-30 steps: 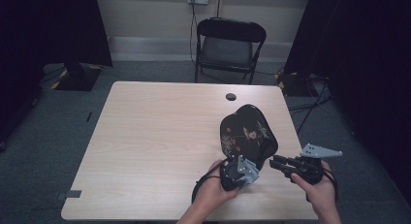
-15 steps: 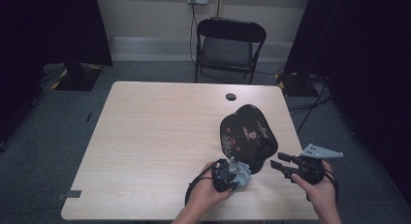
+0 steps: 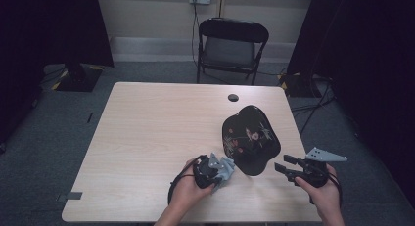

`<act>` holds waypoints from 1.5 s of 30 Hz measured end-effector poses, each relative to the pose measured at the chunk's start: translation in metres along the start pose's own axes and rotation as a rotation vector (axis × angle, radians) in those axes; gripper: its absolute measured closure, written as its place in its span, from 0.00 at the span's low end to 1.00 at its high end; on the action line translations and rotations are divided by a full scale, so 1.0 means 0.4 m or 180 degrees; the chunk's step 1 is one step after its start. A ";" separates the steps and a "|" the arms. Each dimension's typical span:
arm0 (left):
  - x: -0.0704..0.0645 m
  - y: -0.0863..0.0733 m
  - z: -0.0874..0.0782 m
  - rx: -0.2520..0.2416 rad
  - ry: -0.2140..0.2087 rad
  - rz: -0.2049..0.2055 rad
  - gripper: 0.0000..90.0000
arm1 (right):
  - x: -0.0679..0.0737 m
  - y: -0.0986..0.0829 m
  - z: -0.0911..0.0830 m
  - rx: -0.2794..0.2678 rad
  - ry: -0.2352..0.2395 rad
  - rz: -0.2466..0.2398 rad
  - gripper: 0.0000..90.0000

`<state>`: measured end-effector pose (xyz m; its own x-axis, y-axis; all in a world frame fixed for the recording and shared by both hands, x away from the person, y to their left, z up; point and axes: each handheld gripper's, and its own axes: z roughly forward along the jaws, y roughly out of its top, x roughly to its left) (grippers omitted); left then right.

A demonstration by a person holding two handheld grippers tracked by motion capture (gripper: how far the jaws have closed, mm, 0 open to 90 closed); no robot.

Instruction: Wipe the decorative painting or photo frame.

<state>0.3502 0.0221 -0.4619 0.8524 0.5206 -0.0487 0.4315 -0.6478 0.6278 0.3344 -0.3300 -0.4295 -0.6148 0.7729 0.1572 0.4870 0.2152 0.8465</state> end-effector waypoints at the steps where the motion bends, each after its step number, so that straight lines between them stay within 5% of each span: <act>1: 0.009 -0.004 -0.005 0.0006 0.0023 -0.0018 0.85 | 0.000 -0.001 0.001 0.0004 0.0006 0.0007 0.47; 16: 0.108 -0.041 -0.047 -0.0056 0.0247 -0.0400 0.81 | -0.009 -0.020 0.021 0.0061 -0.0022 -0.0025 0.44; 23: 0.117 -0.047 -0.050 -0.0159 0.0207 -0.0559 0.63 | -0.012 -0.023 0.023 0.0064 -0.0039 -0.0029 0.43; 30: 0.130 -0.061 -0.069 -0.0283 0.0252 -0.0521 0.41 | -0.014 -0.027 0.027 0.0076 -0.0050 -0.0022 0.42; 45: 0.153 -0.107 -0.109 -0.0238 0.0239 -0.0547 0.35 | -0.026 -0.046 0.036 0.0136 -0.0053 0.0013 0.39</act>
<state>0.3711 0.1058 -0.4578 0.7424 0.6619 -0.1037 0.5432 -0.5041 0.6714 0.3406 -0.3335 -0.4541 -0.6025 0.7835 0.1519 0.5158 0.2371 0.8233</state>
